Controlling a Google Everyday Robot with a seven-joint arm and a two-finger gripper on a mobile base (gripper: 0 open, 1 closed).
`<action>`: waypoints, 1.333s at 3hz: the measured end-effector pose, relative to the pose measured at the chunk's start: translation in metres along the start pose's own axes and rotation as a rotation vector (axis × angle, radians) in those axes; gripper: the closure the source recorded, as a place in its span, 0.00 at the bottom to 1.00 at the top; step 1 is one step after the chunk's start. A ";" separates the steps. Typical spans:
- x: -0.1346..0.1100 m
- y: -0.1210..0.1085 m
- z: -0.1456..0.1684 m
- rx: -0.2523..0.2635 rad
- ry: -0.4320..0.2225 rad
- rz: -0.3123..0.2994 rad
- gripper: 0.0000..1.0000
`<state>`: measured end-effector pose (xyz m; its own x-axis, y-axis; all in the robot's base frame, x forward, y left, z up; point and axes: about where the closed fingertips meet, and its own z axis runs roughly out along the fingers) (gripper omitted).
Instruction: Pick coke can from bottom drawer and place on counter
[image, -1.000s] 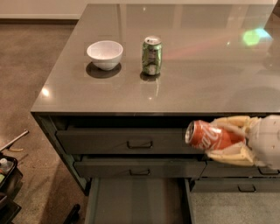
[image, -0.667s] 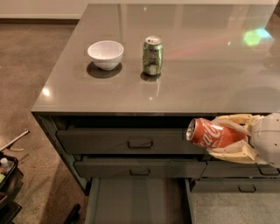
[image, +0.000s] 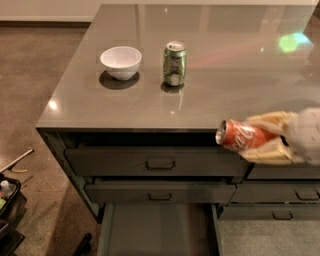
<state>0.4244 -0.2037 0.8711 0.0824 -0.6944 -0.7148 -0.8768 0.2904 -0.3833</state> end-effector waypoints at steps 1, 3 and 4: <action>-0.012 -0.055 0.020 -0.061 0.014 -0.080 1.00; -0.046 -0.128 0.090 -0.201 -0.005 -0.203 1.00; -0.043 -0.146 0.119 -0.241 -0.036 -0.206 1.00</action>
Offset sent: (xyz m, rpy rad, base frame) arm 0.1871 0.0780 0.0544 -0.1859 -0.0103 0.3386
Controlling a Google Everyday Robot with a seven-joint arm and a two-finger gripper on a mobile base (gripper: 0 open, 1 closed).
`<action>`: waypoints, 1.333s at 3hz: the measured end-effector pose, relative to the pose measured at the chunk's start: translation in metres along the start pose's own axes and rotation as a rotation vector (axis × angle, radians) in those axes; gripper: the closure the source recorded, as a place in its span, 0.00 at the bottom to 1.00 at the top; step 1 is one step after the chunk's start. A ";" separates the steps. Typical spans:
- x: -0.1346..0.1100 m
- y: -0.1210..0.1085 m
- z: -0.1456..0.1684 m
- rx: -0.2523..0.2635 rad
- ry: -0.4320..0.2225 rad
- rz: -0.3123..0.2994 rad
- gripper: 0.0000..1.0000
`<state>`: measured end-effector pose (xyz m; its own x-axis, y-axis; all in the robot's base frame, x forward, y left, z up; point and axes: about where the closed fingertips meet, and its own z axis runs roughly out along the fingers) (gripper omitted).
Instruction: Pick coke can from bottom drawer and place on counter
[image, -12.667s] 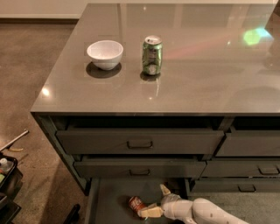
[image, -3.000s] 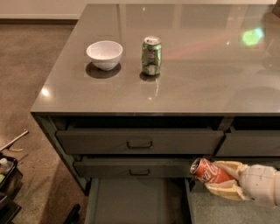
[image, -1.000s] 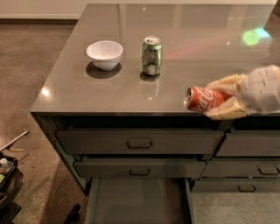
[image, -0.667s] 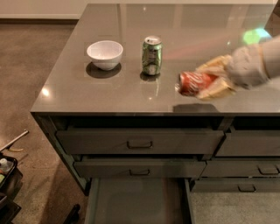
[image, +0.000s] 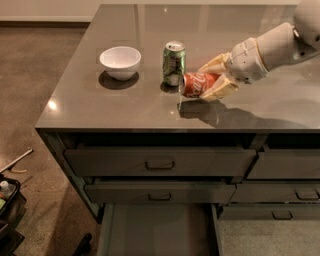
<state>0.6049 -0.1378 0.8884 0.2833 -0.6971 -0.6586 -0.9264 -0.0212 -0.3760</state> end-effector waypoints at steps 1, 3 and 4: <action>0.013 -0.012 0.014 -0.006 -0.011 0.015 1.00; 0.013 -0.012 0.015 -0.006 -0.011 0.016 0.58; 0.013 -0.012 0.015 -0.006 -0.011 0.016 0.34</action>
Offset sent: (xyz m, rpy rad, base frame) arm 0.0155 0.0010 -0.0115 0.0099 0.0136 -0.0017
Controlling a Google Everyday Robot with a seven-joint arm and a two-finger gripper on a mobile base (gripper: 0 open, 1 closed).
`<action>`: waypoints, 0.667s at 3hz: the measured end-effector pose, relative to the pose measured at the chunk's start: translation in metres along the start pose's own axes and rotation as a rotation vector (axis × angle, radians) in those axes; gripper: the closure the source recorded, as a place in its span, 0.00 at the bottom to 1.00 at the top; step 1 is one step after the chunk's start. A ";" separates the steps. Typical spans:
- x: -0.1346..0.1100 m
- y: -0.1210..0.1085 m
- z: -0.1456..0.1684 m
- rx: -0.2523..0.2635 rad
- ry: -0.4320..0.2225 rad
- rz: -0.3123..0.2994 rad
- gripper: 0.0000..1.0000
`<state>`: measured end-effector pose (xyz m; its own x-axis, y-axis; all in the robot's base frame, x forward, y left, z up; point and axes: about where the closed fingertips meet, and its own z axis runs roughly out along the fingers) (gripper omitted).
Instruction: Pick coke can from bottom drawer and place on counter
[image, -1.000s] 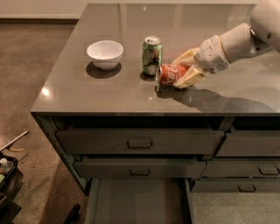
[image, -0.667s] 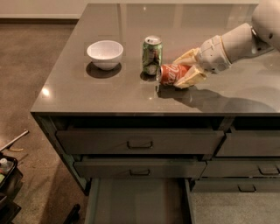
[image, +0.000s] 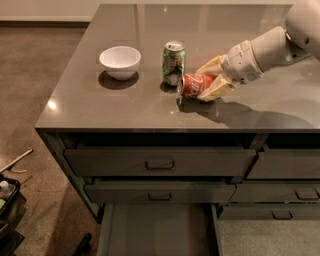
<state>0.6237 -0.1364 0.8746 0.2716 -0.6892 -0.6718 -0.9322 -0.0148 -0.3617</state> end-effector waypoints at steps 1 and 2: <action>0.000 0.000 0.000 0.000 0.000 0.000 0.11; 0.000 0.000 0.000 0.000 0.000 0.000 0.00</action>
Offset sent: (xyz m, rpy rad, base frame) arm 0.0000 0.0000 0.0000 0.0000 0.0000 0.0000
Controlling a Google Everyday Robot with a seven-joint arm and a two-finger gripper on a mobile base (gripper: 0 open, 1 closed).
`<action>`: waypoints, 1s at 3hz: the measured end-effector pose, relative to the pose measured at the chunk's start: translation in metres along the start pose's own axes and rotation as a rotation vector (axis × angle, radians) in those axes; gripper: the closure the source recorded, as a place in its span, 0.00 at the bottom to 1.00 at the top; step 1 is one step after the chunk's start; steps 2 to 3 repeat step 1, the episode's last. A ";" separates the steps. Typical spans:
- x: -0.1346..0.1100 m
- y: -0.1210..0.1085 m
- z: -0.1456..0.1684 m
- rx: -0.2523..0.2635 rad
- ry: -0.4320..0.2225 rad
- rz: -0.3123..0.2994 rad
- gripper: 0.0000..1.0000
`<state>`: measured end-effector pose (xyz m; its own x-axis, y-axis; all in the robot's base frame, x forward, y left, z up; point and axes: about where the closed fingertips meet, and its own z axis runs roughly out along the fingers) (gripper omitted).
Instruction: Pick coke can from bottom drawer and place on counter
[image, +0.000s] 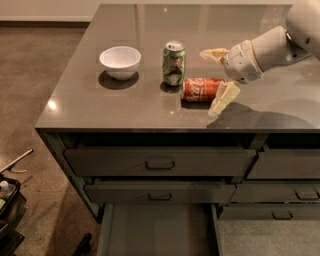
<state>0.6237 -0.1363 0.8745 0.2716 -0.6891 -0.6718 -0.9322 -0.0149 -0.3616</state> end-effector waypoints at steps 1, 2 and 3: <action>0.000 0.000 0.000 0.000 0.000 0.000 0.00; 0.000 0.000 0.000 0.000 0.000 0.000 0.00; 0.000 0.000 0.000 0.000 0.000 0.000 0.00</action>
Offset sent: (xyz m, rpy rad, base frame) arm 0.0000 0.0000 0.0000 0.0000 0.0000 0.0000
